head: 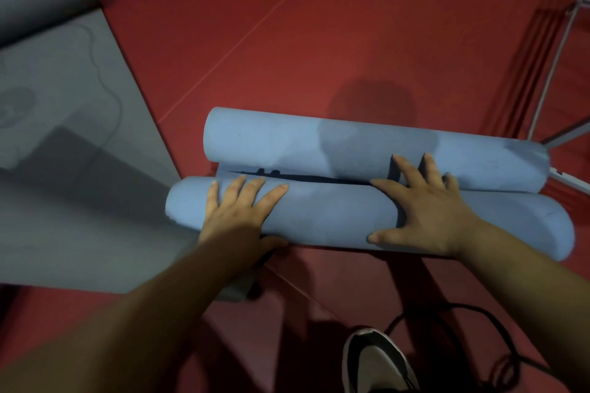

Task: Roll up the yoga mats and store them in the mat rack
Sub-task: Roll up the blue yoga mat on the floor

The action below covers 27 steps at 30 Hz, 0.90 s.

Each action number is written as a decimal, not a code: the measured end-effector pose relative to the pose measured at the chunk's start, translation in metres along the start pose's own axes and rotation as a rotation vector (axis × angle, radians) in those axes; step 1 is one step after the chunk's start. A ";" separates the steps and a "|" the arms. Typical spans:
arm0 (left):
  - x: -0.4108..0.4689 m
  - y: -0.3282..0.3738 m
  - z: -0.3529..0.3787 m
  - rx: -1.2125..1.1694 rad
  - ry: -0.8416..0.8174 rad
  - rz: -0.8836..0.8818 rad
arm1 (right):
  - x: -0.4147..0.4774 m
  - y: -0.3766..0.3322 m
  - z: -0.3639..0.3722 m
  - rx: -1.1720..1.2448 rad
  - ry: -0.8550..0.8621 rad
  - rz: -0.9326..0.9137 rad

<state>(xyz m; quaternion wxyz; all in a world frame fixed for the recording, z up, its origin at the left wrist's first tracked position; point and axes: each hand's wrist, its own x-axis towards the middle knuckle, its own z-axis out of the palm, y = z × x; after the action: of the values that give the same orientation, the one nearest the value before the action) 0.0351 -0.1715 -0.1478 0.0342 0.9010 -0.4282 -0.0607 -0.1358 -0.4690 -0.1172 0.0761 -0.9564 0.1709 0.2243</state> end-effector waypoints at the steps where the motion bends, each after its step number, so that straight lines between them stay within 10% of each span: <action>1: 0.002 -0.001 -0.002 -0.006 -0.022 -0.003 | -0.002 -0.001 0.002 -0.004 0.037 0.001; 27: 0.001 -0.004 -0.005 0.044 -0.060 -0.028 | 0.000 -0.023 -0.006 -0.063 0.033 -0.020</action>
<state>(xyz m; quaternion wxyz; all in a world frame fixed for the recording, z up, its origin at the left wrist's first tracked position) 0.0393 -0.1700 -0.1436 0.0009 0.9053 -0.4174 -0.0786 -0.1248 -0.4489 -0.1107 0.0454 -0.9635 0.1556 0.2129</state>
